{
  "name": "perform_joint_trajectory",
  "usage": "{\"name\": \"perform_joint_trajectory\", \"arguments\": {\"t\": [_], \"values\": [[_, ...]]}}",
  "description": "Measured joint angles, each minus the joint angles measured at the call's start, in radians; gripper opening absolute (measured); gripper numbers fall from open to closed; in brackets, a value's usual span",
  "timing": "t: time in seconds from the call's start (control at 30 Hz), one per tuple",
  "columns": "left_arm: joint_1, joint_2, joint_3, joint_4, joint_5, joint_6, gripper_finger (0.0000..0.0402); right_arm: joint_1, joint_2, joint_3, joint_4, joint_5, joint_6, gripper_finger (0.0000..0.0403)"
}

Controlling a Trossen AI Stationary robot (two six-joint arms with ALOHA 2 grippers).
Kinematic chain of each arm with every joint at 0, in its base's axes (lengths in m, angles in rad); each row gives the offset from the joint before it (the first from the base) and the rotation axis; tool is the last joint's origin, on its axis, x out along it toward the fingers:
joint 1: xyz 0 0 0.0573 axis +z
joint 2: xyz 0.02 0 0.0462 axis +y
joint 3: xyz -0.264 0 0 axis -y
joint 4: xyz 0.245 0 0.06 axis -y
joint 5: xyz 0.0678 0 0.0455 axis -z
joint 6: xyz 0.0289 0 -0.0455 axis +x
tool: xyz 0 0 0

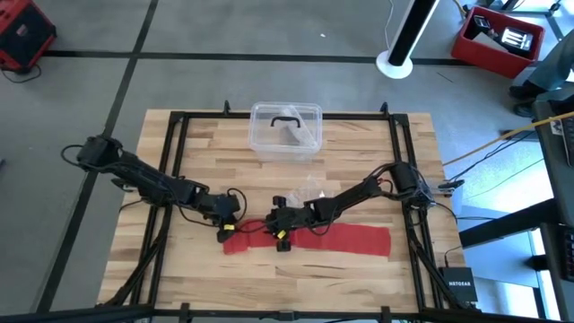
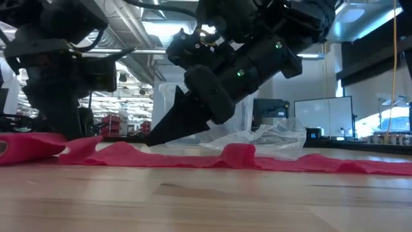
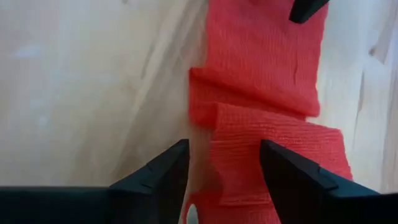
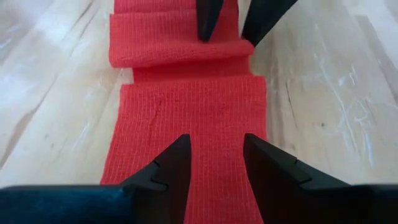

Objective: Roll bandage
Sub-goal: Roll the red bandage

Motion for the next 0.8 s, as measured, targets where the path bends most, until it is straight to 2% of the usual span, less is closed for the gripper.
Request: {"name": "perform_joint_trajectory", "arguments": {"t": [0.13,0.3,0.37,0.6,0.8], "values": [[-0.009,0.017,0.001,0.012,0.019,0.020,0.0142,0.000,0.016,0.000,-0.006,-0.016,0.000,0.0150],[-0.022,0.012,0.001,-0.035,0.084,0.026,0.0035,0.000,0.023,0.003,-0.052,-0.017,0.000,0.0150],[-0.030,0.011,0.001,-0.061,0.116,0.027,0.0010,0.000,0.021,0.006,-0.087,-0.016,0.000,0.0150],[-0.058,0.008,0.005,-0.156,0.195,0.001,0.0003,0.000,-0.007,0.009,-0.299,-0.015,0.000,0.0150],[-0.072,0.008,0.006,-0.231,0.250,-0.010,0.0002,0.000,-0.045,0.004,-0.392,0.006,-0.023,0.0150]]}}
